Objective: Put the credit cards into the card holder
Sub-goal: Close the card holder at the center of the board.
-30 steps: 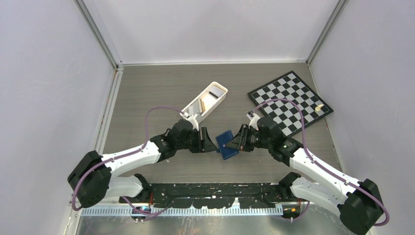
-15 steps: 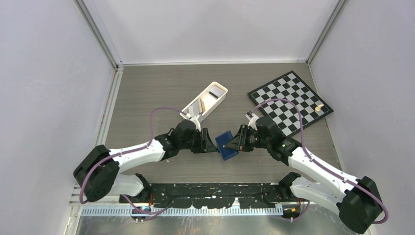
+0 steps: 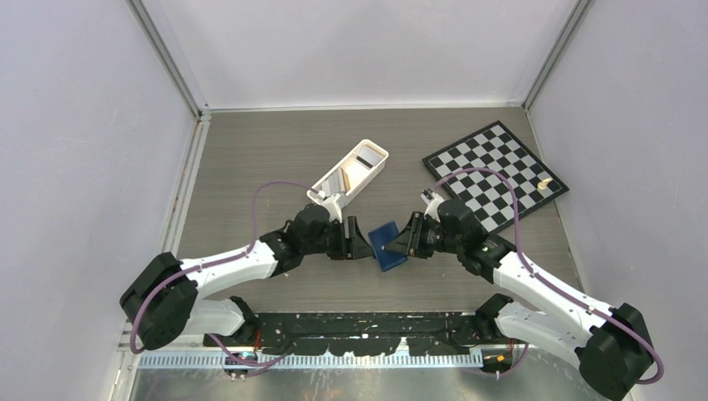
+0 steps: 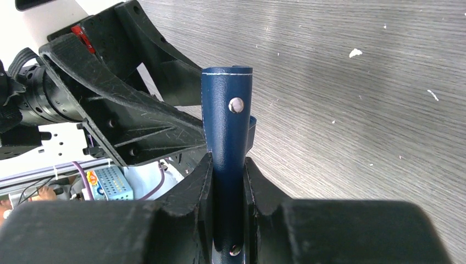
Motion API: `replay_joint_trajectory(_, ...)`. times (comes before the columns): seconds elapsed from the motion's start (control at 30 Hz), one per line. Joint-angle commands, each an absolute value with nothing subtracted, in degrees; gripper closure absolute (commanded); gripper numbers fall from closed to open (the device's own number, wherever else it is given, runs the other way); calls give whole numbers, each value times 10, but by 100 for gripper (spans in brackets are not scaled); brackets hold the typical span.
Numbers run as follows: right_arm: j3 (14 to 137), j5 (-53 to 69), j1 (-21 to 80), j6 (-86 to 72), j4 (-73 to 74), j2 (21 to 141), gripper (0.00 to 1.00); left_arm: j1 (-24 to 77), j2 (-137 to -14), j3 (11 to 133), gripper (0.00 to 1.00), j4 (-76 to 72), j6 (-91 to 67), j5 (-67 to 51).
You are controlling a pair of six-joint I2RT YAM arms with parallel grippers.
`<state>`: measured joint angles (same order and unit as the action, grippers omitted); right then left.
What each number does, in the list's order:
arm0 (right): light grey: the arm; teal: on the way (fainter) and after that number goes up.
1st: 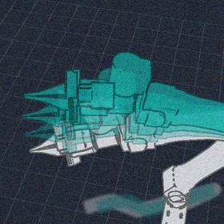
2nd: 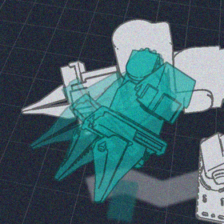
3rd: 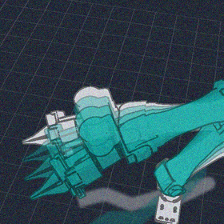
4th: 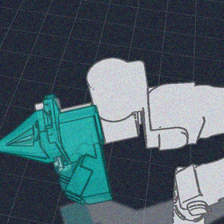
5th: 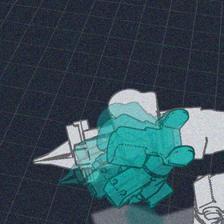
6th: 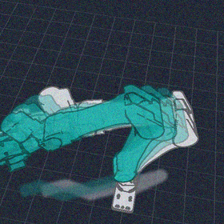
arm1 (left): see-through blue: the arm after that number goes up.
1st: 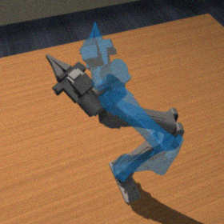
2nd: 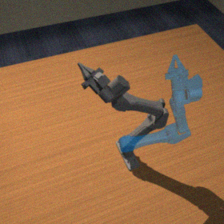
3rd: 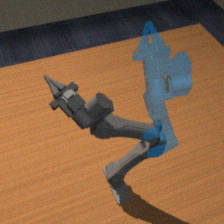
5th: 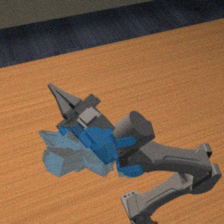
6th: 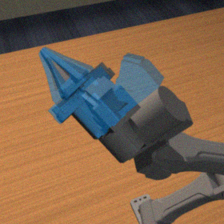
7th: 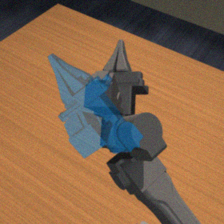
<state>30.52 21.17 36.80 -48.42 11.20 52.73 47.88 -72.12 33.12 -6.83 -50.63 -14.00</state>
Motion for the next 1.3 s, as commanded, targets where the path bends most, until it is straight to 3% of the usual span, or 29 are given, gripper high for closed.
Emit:
replay_joint_trajectory(0.0, 311, 205, 372, -492, 80, 510, 99, 483, -701, 328, 39, -145, -476, -183)
replay_joint_trajectory(0.3, 307, 213, 371, -500, 69, 513, 99, 506, -718, 338, 31, -171, -441, -185)
replay_joint_trajectory(0.6, 298, 228, 372, -527, 36, 513, 100, 533, -727, 334, 27, -165, -380, -98)
replay_joint_trajectory(1.0, 284, 233, 372, -544, 11, 513, 100, 532, -703, 318, 46, -185, -414, 48)
replay_joint_trajectory(1.27, 282, 238, 371, -548, 3, 517, 99, 531, -718, 324, 51, -186, -445, 80)
